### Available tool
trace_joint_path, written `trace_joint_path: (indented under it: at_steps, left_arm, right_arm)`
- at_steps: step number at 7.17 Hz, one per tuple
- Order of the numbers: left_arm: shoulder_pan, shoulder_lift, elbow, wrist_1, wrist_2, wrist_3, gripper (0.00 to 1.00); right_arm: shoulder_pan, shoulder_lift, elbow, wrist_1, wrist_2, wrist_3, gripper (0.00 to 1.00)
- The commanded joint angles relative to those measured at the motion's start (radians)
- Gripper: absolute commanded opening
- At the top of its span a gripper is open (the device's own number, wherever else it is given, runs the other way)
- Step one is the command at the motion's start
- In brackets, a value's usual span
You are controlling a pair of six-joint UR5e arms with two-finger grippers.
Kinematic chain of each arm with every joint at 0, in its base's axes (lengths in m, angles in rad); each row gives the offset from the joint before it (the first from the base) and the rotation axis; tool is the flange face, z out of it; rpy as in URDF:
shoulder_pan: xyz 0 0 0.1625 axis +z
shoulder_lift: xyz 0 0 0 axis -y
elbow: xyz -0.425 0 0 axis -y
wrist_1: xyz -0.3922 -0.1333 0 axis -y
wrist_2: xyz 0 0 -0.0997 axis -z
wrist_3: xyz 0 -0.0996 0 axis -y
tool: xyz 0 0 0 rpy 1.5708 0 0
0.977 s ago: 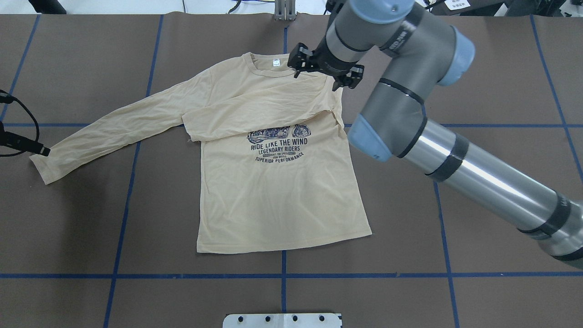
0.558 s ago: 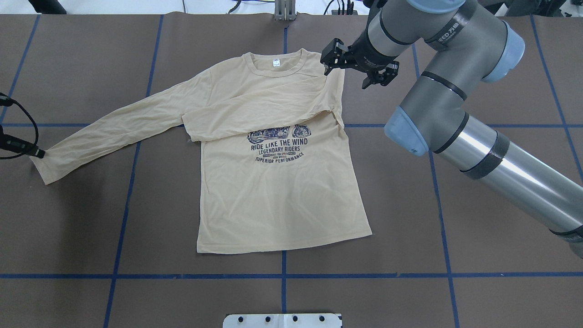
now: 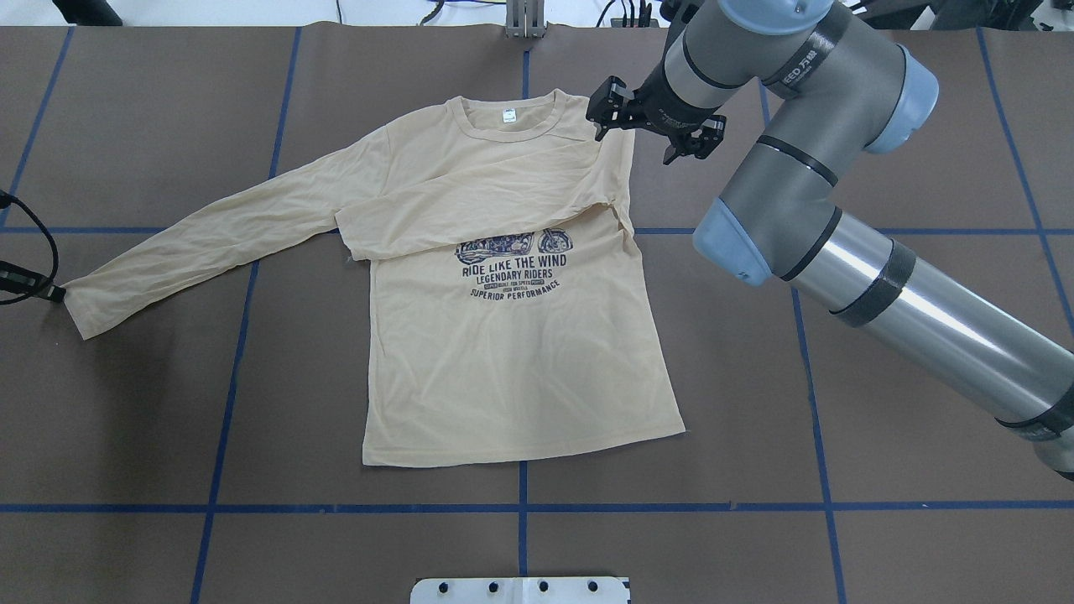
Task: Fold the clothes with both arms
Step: 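Release the sleeve and raise the right gripper while the left gripper reaches the other cuff, then grasp the other cuff with the left gripper and fold it across the shirt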
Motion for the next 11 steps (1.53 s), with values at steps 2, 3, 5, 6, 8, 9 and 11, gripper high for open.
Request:
trace_joint_path:
  at_steps: [2, 3, 5, 6, 8, 9, 11]
  left_arm:
    - [0.000, -0.016, -0.064, 0.013, -0.144, -0.026, 0.00]
    - [0.000, -0.045, -0.094, 0.013, -0.146, -0.093, 0.00]
    - [0.005, -0.179, -0.206, 0.028, -0.173, -0.411, 0.00]
    - [0.038, -0.292, -0.202, 0.028, -0.172, -0.566, 0.00]
    - [0.121, -0.529, -0.171, 0.028, -0.137, -0.875, 0.00]
    - [0.159, -0.625, -0.167, 0.028, -0.065, -0.975, 0.00]
    - [0.268, -0.852, -0.046, 0.026, 0.103, -1.107, 0.00]
  right_arm:
    - [0.075, -0.030, 0.006, 0.001, 0.043, -0.049, 0.99]
    - [0.110, -0.060, 0.007, 0.002, 0.085, -0.086, 0.99]
    - [0.224, -0.205, 0.064, 0.002, 0.157, -0.250, 0.99]
    - [0.282, -0.285, 0.069, 0.004, 0.198, -0.381, 0.99]
    - [0.368, -0.433, 0.069, 0.003, 0.209, -0.635, 0.99]
    - [0.400, -0.472, 0.066, 0.002, 0.221, -0.717, 0.99]
    - [0.410, -0.495, 0.065, 0.002, 0.222, -0.749, 0.99]
